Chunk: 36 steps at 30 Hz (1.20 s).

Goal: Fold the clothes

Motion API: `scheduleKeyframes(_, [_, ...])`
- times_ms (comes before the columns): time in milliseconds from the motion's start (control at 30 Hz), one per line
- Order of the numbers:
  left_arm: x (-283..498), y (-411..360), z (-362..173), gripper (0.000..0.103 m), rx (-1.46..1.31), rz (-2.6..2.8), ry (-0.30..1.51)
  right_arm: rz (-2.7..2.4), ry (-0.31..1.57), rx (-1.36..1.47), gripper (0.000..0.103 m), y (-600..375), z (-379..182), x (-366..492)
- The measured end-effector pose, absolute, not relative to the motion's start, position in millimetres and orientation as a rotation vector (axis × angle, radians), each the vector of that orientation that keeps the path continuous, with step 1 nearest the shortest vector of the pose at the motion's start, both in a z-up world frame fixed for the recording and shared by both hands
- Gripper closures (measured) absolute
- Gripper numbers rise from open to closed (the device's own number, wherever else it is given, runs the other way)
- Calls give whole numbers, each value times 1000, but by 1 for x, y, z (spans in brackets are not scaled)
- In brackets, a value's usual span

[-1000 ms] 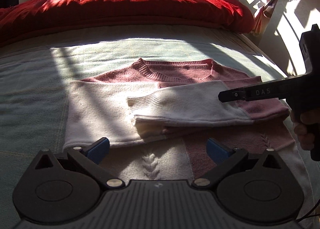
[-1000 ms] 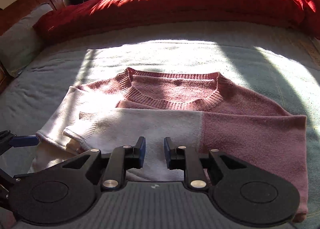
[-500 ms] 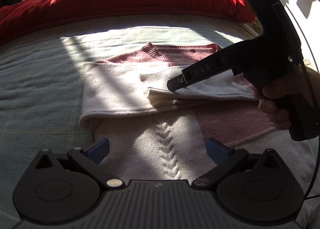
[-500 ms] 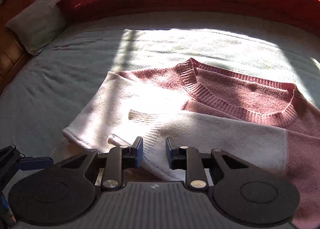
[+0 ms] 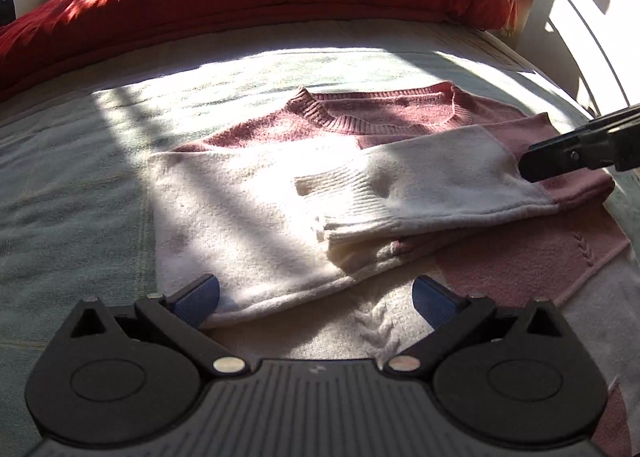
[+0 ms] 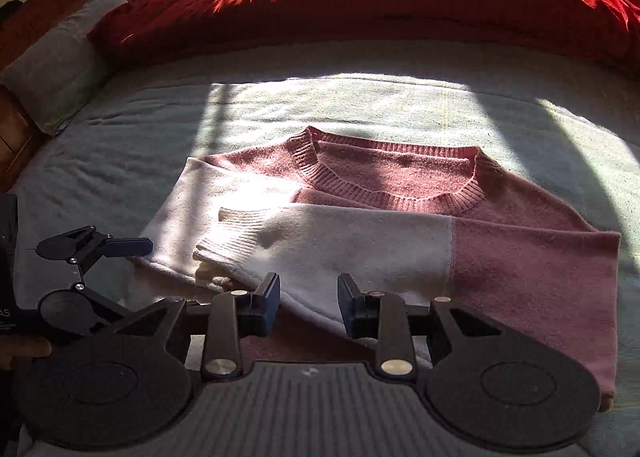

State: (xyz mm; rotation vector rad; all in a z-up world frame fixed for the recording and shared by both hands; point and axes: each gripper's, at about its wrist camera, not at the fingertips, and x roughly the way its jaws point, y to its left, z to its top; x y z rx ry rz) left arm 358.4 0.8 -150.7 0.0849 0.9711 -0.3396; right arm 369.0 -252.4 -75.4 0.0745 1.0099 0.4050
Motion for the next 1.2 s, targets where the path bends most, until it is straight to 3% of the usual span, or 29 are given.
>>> scheduleKeyframes(300, [292, -23, -96, 1, 144, -388, 950, 255, 1031, 214, 53, -334, -78, 290])
scheduleKeyframes(400, [267, -30, -97, 1, 130, -388, 993, 233, 1044, 288, 45, -346, -96, 264])
scheduleKeyframes(567, [228, -30, -124, 1, 25, -377, 1082, 177, 1077, 481, 43, -361, -137, 233])
scheduleKeyframes(833, [176, -17, -136, 1, 4, -344, 1152, 119, 1024, 634, 38, -389, -146, 166])
scheduleKeyframes(1033, [162, -38, -116, 1, 45, -421, 1081, 101, 1001, 681, 37, -393, -155, 145])
scheduleKeyframes(1200, [159, -62, -119, 1, 3, -539, 1013, 95, 1007, 658, 26, -385, -153, 150])
